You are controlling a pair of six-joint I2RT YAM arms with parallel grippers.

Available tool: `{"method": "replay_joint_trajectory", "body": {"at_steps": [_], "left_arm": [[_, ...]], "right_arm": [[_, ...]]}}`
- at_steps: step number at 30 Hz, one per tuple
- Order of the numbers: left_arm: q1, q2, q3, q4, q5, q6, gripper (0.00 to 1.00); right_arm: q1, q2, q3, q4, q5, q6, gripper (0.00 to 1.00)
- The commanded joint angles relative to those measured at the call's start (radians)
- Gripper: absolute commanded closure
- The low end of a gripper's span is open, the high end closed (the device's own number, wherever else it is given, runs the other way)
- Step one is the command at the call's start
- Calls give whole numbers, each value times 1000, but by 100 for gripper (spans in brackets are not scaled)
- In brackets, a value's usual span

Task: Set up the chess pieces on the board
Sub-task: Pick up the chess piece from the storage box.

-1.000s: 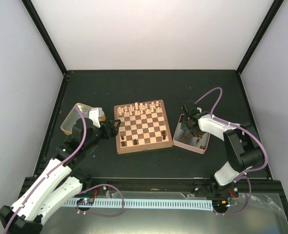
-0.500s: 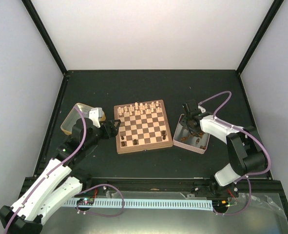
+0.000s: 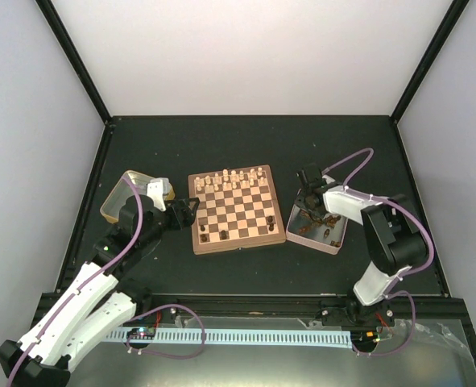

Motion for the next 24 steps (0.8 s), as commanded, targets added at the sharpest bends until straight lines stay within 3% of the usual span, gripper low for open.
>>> {"method": "replay_joint_trajectory", "body": {"at_steps": [1, 9, 17, 24], "left_arm": [[9, -12, 11, 24, 13, 20, 14], [9, -5, 16, 46, 74, 25, 14], [-4, 75, 40, 141, 284, 4, 14], [-89, 216, 20, 385, 406, -88, 14]], "right_arm": [[-2, 41, 1, -7, 14, -45, 71], [-2, -57, -28, 10, 56, -122, 94], [-2, -337, -169, 197, -13, -190, 95], [21, -574, -235, 257, -264, 38, 95]]}}
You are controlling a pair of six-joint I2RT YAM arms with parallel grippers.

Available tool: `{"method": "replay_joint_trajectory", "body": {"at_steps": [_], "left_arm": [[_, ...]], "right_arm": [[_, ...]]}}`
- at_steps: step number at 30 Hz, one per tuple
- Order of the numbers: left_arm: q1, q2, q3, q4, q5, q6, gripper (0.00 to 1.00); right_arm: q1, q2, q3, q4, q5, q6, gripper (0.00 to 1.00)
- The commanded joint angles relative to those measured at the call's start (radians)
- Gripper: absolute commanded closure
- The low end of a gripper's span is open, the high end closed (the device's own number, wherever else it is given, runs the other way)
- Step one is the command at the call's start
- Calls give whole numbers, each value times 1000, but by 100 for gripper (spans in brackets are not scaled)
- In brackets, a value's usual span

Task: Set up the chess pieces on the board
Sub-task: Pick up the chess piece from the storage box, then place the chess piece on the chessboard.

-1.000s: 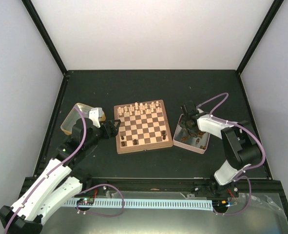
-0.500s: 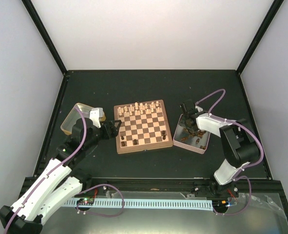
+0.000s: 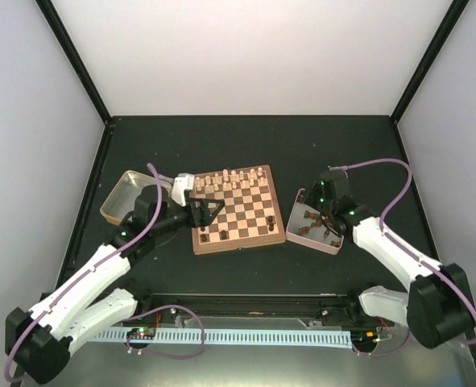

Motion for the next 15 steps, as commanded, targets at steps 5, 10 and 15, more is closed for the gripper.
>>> {"method": "replay_joint_trajectory", "body": {"at_steps": [5, 10, 15], "left_arm": [[-172, 165, 47, 316, 90, -15, 14], [-275, 268, 98, 354, 64, 53, 14], [-336, 321, 121, 398, 49, 78, 17]], "right_arm": [[126, -217, -47, 116, -278, 399, 95], [231, -246, -43, 131, -329, 550, 95], [296, -253, -33, 136, -352, 595, 94]]}}
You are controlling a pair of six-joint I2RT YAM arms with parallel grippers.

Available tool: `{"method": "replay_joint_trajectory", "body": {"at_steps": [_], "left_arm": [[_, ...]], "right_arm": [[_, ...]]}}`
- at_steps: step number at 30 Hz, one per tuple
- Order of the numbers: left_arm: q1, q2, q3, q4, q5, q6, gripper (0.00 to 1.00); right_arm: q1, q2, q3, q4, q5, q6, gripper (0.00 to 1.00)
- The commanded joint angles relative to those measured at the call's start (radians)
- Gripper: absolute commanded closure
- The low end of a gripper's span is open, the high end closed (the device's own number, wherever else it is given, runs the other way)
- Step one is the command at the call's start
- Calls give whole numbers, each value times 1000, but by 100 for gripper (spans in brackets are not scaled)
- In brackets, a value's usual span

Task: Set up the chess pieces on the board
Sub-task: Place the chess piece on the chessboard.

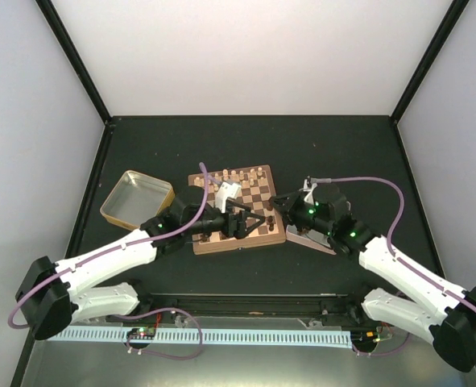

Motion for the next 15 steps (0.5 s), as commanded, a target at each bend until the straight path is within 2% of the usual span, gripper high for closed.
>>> {"method": "replay_joint_trajectory", "body": {"at_steps": [1, 7, 11, 15], "left_arm": [[-39, 29, 54, 103, -23, 48, 19], [-53, 75, 75, 117, -46, 50, 34], [-57, 99, 91, 105, -52, 60, 37], [-57, 110, 98, 103, -55, 72, 47]], "right_arm": [[45, -10, 11, 28, -55, 96, 93], [72, -9, 34, 7, -69, 87, 93], [75, -13, 32, 20, -93, 96, 92], [76, -21, 31, 30, -111, 103, 92]]}}
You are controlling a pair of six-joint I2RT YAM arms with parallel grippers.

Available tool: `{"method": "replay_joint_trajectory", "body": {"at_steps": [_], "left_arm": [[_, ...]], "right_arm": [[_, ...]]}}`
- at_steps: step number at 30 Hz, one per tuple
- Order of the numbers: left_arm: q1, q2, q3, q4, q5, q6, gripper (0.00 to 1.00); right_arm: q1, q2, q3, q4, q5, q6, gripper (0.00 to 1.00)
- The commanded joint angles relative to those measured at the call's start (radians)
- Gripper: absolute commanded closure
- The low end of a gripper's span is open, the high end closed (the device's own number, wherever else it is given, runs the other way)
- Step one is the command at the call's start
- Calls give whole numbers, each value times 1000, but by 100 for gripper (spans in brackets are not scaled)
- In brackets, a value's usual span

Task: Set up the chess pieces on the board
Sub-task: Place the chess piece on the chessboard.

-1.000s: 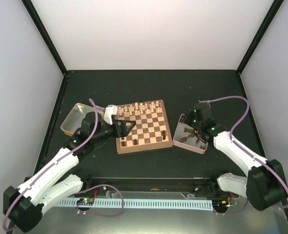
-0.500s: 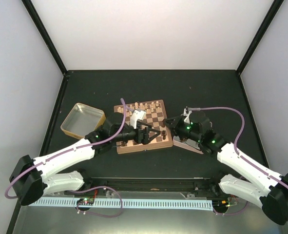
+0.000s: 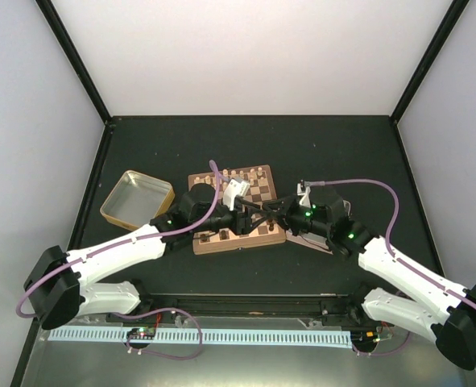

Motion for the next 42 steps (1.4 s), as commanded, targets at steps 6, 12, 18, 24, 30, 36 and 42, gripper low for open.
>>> {"method": "replay_joint_trajectory", "body": {"at_steps": [6, 12, 18, 24, 30, 36, 42], "left_arm": [[-13, 16, 48, 28, 8, 40, 62], [-17, 1, 24, 35, 51, 32, 50], [-16, 16, 40, 45, 48, 47, 54], [-16, 16, 39, 38, 29, 75, 60], [-16, 19, 79, 20, -12, 108, 77], [-16, 12, 92, -27, 32, 203, 92], [-15, -72, 66, -75, 164, 351, 93]], "right_arm": [[11, -42, 2, 56, -49, 36, 91], [11, -55, -6, 94, -44, 49, 91], [12, -59, -12, 114, -69, 65, 90], [12, -75, -29, 139, -87, 83, 90], [12, -75, -21, 100, -110, 39, 87], [8, -71, 37, 20, -92, -144, 67], [-6, -100, 86, -46, -125, -325, 49]]}}
